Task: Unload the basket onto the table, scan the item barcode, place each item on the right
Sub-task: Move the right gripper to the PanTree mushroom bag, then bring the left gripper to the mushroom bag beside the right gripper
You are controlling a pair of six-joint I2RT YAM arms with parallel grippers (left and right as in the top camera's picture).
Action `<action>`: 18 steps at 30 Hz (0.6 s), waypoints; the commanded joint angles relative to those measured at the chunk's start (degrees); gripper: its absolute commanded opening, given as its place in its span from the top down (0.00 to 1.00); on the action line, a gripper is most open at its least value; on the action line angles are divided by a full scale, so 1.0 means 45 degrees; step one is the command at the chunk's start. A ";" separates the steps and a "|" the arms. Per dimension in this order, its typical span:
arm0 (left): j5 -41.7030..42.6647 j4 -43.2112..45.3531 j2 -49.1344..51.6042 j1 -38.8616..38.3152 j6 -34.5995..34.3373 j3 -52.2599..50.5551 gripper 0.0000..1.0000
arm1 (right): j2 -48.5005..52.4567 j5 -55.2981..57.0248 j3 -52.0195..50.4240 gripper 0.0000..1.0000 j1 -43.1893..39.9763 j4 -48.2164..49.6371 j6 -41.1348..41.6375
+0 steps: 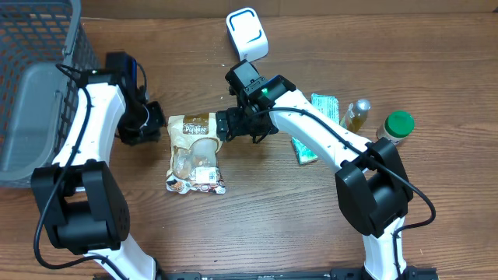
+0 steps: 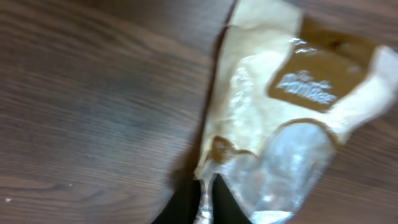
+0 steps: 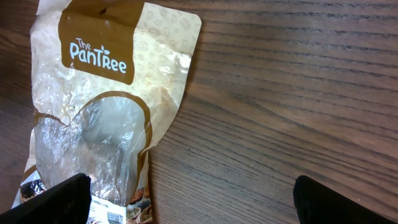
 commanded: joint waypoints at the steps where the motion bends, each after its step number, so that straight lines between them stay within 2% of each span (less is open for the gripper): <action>1: -0.0612 0.0491 0.0121 -0.0194 -0.0083 -0.0811 0.83 | -0.0287 0.0049 -0.0053 0.00 0.0010 0.0053 -0.0034; 6: -0.0612 0.1535 0.0121 -0.0393 -0.0078 -0.1885 0.80 | -0.0287 0.0257 -0.0053 0.00 0.0010 0.0102 -0.0029; 14: -0.0374 0.3730 0.0121 -0.1078 -0.0078 -0.3186 0.95 | -0.0287 0.1107 -0.0053 0.00 0.0010 0.0097 -0.0029; 18: 0.0442 0.4347 0.0121 -0.1739 -0.0034 -0.3410 0.96 | -0.0287 0.1112 -0.0053 0.00 0.0010 0.0102 -0.0029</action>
